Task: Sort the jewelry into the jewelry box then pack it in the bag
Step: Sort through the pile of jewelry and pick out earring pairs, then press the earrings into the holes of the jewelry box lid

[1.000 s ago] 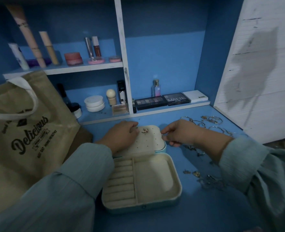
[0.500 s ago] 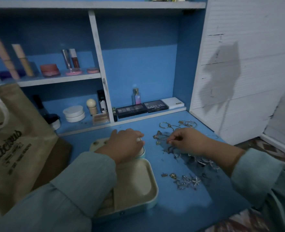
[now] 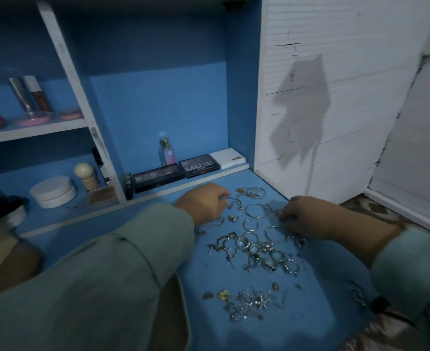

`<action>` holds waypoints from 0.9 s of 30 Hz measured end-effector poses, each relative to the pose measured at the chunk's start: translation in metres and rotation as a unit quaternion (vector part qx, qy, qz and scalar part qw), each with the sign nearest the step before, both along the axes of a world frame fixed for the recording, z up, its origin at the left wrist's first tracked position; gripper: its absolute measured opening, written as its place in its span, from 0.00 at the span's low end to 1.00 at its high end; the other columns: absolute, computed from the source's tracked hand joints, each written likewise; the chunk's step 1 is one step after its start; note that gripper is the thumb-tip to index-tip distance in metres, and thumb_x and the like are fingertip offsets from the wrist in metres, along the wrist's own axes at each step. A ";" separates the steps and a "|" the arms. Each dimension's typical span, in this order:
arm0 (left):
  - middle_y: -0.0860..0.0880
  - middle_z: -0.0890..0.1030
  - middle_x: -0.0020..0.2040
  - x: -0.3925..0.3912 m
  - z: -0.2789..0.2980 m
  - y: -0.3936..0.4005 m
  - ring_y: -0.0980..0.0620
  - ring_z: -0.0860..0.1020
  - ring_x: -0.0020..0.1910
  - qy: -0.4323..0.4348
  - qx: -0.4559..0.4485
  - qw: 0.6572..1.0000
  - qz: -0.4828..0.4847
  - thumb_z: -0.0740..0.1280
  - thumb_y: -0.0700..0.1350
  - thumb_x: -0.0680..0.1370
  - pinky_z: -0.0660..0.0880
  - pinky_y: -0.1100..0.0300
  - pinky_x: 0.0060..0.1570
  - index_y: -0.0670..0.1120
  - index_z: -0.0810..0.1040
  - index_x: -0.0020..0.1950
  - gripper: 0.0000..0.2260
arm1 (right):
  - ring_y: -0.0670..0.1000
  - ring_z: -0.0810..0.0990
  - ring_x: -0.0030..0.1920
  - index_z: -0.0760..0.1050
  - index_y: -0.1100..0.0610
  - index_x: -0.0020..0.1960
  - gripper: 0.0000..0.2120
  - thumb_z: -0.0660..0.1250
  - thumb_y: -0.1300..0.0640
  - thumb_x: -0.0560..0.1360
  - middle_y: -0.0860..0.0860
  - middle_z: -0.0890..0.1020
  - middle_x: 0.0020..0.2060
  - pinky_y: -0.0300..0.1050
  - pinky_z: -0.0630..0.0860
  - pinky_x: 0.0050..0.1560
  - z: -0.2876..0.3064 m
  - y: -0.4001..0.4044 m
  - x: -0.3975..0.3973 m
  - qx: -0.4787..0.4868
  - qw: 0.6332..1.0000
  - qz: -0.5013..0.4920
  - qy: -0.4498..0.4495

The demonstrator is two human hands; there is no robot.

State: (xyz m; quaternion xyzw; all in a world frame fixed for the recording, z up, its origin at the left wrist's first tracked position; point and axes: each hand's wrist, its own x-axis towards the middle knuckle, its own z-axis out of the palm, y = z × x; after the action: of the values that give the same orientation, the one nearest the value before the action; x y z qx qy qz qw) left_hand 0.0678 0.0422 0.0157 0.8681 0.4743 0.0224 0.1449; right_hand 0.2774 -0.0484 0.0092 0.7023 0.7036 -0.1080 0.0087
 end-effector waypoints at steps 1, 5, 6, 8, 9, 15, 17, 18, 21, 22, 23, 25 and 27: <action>0.49 0.65 0.72 0.007 -0.001 0.006 0.49 0.65 0.69 0.003 0.001 1.000 -0.007 0.55 0.49 0.82 0.61 0.56 0.68 0.49 0.66 0.72 0.18 | 0.52 0.74 0.58 0.76 0.53 0.61 0.14 0.62 0.54 0.77 0.51 0.74 0.60 0.41 0.70 0.58 0.000 0.001 0.002 -0.002 1.000 0.009 -0.004; 0.49 0.62 0.74 0.030 -0.007 0.027 0.48 0.63 0.71 0.050 0.017 0.998 -0.040 0.52 0.45 0.82 0.60 0.55 0.69 0.52 0.62 0.74 0.19 | 0.50 0.74 0.58 0.76 0.50 0.61 0.14 0.62 0.53 0.77 0.48 0.76 0.59 0.40 0.70 0.59 0.001 0.009 0.013 -0.014 0.999 0.043 -0.003; 0.49 0.63 0.74 0.034 -0.009 0.030 0.47 0.63 0.70 0.066 0.027 0.996 -0.052 0.53 0.44 0.82 0.60 0.55 0.69 0.53 0.62 0.74 0.19 | 0.49 0.74 0.58 0.76 0.49 0.62 0.14 0.62 0.53 0.78 0.47 0.76 0.59 0.39 0.69 0.59 0.001 0.011 0.016 -0.018 0.998 0.056 -0.005; 0.49 0.63 0.73 0.039 -0.014 0.035 0.48 0.64 0.70 0.109 0.046 0.990 -0.073 0.53 0.42 0.82 0.58 0.53 0.70 0.55 0.61 0.74 0.21 | 0.49 0.73 0.59 0.76 0.48 0.62 0.14 0.62 0.53 0.78 0.46 0.75 0.60 0.39 0.68 0.59 0.002 0.012 0.020 -0.019 0.997 0.080 -0.010; 0.50 0.63 0.74 0.040 -0.017 0.036 0.48 0.64 0.70 0.127 0.051 0.988 -0.075 0.53 0.42 0.82 0.55 0.52 0.71 0.57 0.60 0.74 0.21 | 0.49 0.73 0.59 0.76 0.48 0.62 0.14 0.62 0.52 0.78 0.46 0.75 0.60 0.39 0.68 0.59 0.002 0.012 0.021 -0.016 0.996 0.089 -0.009; 0.52 0.63 0.73 0.041 -0.024 0.036 0.50 0.63 0.71 0.148 0.075 0.985 -0.046 0.51 0.42 0.82 0.45 0.50 0.71 0.58 0.60 0.73 0.21 | 0.47 0.78 0.51 0.81 0.52 0.54 0.10 0.63 0.55 0.77 0.46 0.80 0.51 0.45 0.73 0.56 -0.001 0.004 0.032 0.005 0.990 0.120 0.076; 0.52 0.63 0.73 0.040 -0.023 0.032 0.50 0.63 0.71 0.147 0.075 0.986 -0.039 0.49 0.44 0.82 0.43 0.50 0.72 0.57 0.61 0.73 0.20 | 0.46 0.78 0.51 0.81 0.53 0.53 0.09 0.65 0.56 0.75 0.47 0.79 0.50 0.43 0.73 0.56 -0.002 -0.002 0.034 0.024 0.986 0.106 0.122; 0.52 0.63 0.74 0.039 -0.023 0.030 0.50 0.63 0.71 0.147 0.076 0.986 -0.037 0.49 0.45 0.82 0.43 0.49 0.72 0.57 0.61 0.73 0.19 | 0.46 0.77 0.51 0.81 0.52 0.52 0.08 0.67 0.56 0.74 0.47 0.78 0.51 0.43 0.72 0.57 -0.004 -0.004 0.036 0.038 0.985 0.101 0.134; 0.51 0.64 0.73 0.036 -0.020 0.022 0.49 0.63 0.71 0.148 0.078 0.985 -0.037 0.48 0.46 0.83 0.43 0.48 0.72 0.55 0.62 0.73 0.19 | 0.46 0.75 0.51 0.80 0.50 0.50 0.07 0.70 0.55 0.72 0.46 0.75 0.49 0.41 0.71 0.56 -0.007 -0.014 0.038 0.058 0.982 0.103 0.147; 0.51 0.64 0.73 0.034 -0.019 0.019 0.49 0.63 0.71 0.141 0.079 0.986 -0.037 0.49 0.47 0.83 0.44 0.48 0.71 0.55 0.62 0.73 0.18 | 0.45 0.75 0.50 0.80 0.49 0.49 0.07 0.70 0.55 0.72 0.45 0.74 0.48 0.40 0.71 0.55 -0.007 -0.017 0.037 0.052 0.982 0.104 0.149; 0.51 0.65 0.73 0.031 -0.018 0.017 0.49 0.63 0.70 0.128 0.082 0.988 -0.037 0.50 0.47 0.82 0.46 0.49 0.71 0.55 0.63 0.73 0.18 | 0.44 0.74 0.48 0.80 0.49 0.50 0.07 0.71 0.55 0.72 0.44 0.74 0.47 0.37 0.70 0.54 -0.007 -0.020 0.037 0.043 0.983 0.105 0.147; 0.51 0.67 0.71 0.023 -0.018 0.012 0.50 0.66 0.68 0.082 0.088 0.992 -0.042 0.53 0.48 0.82 0.54 0.53 0.70 0.55 0.66 0.71 0.17 | 0.41 0.74 0.45 0.80 0.50 0.52 0.09 0.71 0.55 0.71 0.43 0.73 0.46 0.30 0.70 0.49 -0.009 -0.023 0.034 0.025 0.984 0.112 0.134; 0.52 0.71 0.67 0.013 -0.017 0.005 0.50 0.69 0.65 0.032 0.075 0.996 -0.048 0.58 0.49 0.81 0.62 0.56 0.67 0.54 0.71 0.68 0.16 | 0.39 0.73 0.42 0.80 0.51 0.54 0.11 0.71 0.56 0.72 0.43 0.72 0.46 0.25 0.67 0.45 -0.011 -0.024 0.030 0.020 0.985 0.118 0.122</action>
State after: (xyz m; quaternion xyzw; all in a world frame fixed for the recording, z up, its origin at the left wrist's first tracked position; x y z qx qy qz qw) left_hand 0.0811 0.0477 -0.0016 0.8986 0.4332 0.0232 0.0652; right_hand 0.3073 -0.0723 -0.0017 0.5958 0.7794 -0.1773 -0.0784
